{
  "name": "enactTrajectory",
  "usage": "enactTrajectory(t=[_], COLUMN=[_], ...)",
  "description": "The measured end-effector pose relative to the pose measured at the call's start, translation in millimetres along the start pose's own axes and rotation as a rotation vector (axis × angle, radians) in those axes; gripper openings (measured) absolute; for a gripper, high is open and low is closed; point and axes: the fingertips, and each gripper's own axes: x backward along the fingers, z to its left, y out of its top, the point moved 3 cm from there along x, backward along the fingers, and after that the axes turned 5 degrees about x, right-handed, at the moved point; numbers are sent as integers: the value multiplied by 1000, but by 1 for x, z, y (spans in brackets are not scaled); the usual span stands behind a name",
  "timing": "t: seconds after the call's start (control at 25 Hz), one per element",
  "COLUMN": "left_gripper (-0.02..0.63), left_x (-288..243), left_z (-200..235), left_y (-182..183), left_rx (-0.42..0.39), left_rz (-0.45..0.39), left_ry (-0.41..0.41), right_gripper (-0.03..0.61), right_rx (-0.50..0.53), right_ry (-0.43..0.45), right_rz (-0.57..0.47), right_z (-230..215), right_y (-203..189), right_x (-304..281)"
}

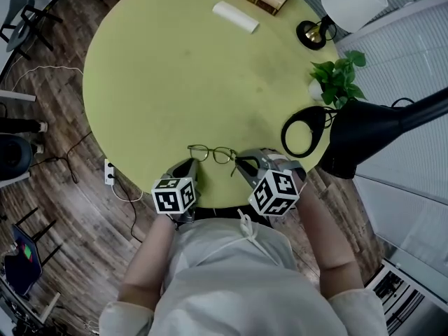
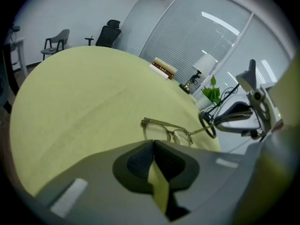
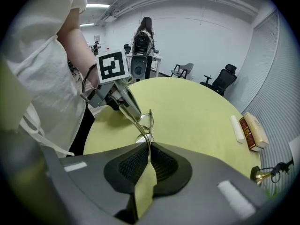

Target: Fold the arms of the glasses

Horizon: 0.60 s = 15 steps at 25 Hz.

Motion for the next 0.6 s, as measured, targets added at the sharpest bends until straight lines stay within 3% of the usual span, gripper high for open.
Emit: enactTrajectory(t=[0.6], left_gripper=[6], left_x=[-1], left_z=[-1], left_y=[-1], left_rx=[-33], left_rz=[11], left_ry=[19], right_gripper=[23], right_rx=[-19], right_ry=[54], right_rz=[64], right_z=[-6], right_y=[27], right_x=[-22])
